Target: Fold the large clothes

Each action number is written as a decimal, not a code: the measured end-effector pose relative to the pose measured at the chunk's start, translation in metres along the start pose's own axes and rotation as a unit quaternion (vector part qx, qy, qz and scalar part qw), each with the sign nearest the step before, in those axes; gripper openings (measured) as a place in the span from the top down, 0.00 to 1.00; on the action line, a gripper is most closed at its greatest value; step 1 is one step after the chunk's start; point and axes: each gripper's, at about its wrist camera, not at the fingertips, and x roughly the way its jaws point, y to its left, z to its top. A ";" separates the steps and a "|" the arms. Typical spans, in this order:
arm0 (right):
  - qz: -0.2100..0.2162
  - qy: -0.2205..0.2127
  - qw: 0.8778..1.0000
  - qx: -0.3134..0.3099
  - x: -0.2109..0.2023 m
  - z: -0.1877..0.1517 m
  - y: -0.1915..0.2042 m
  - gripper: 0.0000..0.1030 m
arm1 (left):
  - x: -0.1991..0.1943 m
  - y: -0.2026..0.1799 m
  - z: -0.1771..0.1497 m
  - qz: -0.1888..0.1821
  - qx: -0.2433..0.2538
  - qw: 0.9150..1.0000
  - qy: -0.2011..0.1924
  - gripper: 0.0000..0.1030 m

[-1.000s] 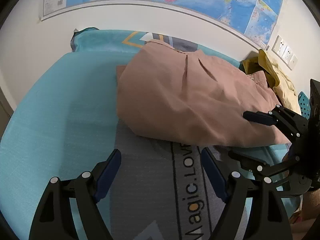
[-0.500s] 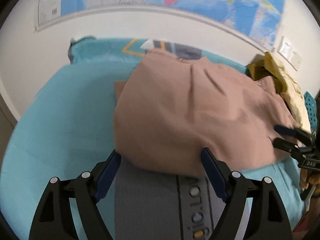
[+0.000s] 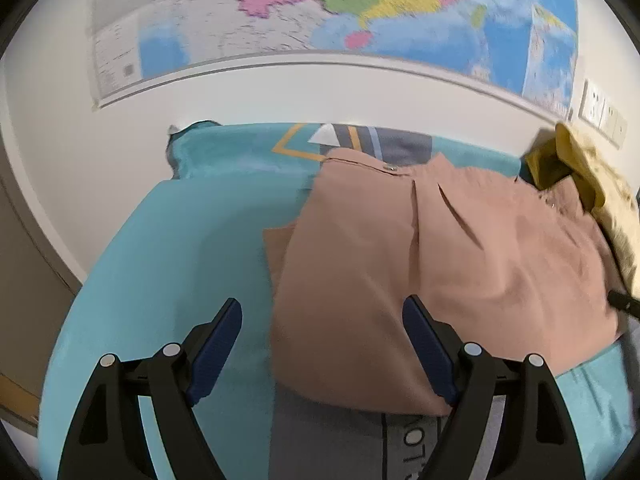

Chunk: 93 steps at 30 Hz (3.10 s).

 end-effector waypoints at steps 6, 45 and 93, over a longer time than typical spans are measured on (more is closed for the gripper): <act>-0.012 -0.028 0.998 -0.056 0.000 0.043 0.027 0.56 | 0.010 -0.016 0.021 -0.023 0.029 0.999 0.003 0.23; 0.086 0.014 0.968 -0.236 0.026 0.029 0.148 0.36 | 0.043 -0.021 0.015 -0.024 0.041 0.998 0.045 0.23; 0.111 0.023 0.930 -0.351 0.054 0.020 0.222 0.85 | 0.042 -0.001 -0.022 -0.331 -0.243 0.907 0.095 0.17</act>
